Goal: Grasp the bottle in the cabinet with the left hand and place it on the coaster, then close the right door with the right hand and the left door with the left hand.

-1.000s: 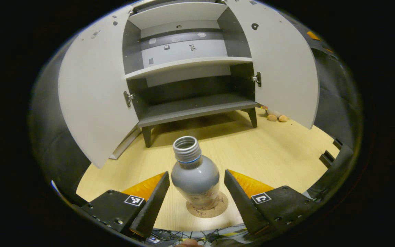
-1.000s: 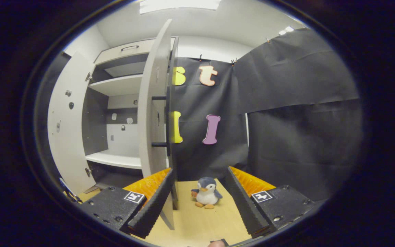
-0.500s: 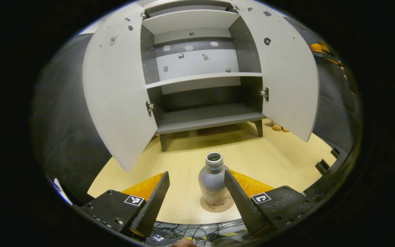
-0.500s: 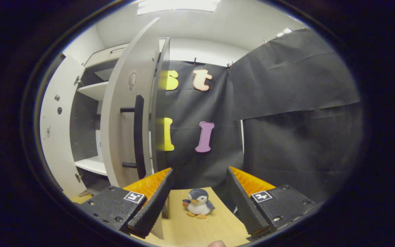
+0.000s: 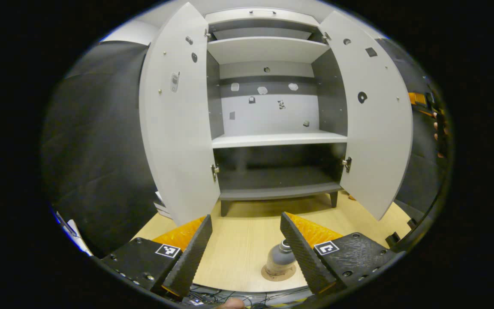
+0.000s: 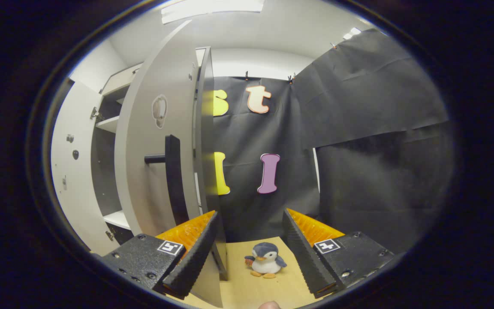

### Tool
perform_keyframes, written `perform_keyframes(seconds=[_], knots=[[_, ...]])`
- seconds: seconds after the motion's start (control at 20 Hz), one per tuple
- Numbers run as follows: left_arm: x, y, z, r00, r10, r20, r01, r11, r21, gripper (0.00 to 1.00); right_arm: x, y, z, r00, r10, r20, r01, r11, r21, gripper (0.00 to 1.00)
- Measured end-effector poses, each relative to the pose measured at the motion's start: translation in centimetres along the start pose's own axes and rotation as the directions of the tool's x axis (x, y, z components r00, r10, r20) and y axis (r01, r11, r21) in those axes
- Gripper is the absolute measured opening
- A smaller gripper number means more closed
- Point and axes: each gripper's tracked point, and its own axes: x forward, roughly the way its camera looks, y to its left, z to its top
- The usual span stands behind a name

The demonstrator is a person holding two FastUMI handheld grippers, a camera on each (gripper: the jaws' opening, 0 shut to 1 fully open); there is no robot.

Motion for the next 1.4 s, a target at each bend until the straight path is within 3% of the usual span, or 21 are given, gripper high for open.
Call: perform_keyframes(seconds=[0.55, 0.6, 0.9, 1.0, 1.15, 1.3, 1.35, 1.4], knots=[[-0.9, 8.3, 5.4, 0.990, 0.133, 0.047, -0.133, 0.991, 0.005, 0.98, -0.4, 2.1, -0.1, 0.999, 0.043, -0.032, -0.044, 0.998, -0.033, 0.92], [-0.9, 9.0, 5.7, 0.989, 0.142, 0.048, -0.142, 0.990, -0.007, 0.98, -0.5, 2.4, -0.1, 0.998, 0.046, -0.034, -0.047, 0.998, -0.036, 0.95], [-1.5, 11.8, 9.0, 0.984, 0.155, 0.086, -0.147, 0.985, -0.092, 0.98, -0.8, 4.7, -0.6, 0.997, 0.068, -0.045, -0.069, 0.998, -0.005, 0.92], [-1.9, 12.5, 10.7, 0.982, 0.157, 0.104, -0.140, 0.978, -0.151, 0.98, -0.9, 5.6, -0.8, 0.997, 0.067, -0.049, -0.066, 0.998, 0.019, 0.99], [-2.6, 14.4, 12.2, 0.977, 0.181, 0.111, -0.157, 0.967, -0.202, 0.98, -1.0, 7.4, -1.0, 0.994, 0.095, -0.061, -0.095, 0.995, 0.011, 0.92], [-3.6, 17.7, 13.4, 0.962, 0.240, 0.131, -0.216, 0.960, -0.177, 0.96, -0.8, 9.1, -1.0, 0.992, 0.108, -0.059, -0.109, 0.994, -0.008, 0.95], [-3.7, 18.7, 13.5, 0.955, 0.263, 0.135, -0.241, 0.957, -0.161, 1.00, -0.6, 9.8, -1.1, 0.992, 0.111, -0.059, -0.112, 0.994, -0.012, 0.95], [-3.7, 19.6, 13.8, 0.949, 0.282, 0.139, -0.263, 0.954, -0.145, 0.95, -0.3, 10.5, -1.1, 0.992, 0.109, -0.061, -0.110, 0.994, -0.014, 0.95]])
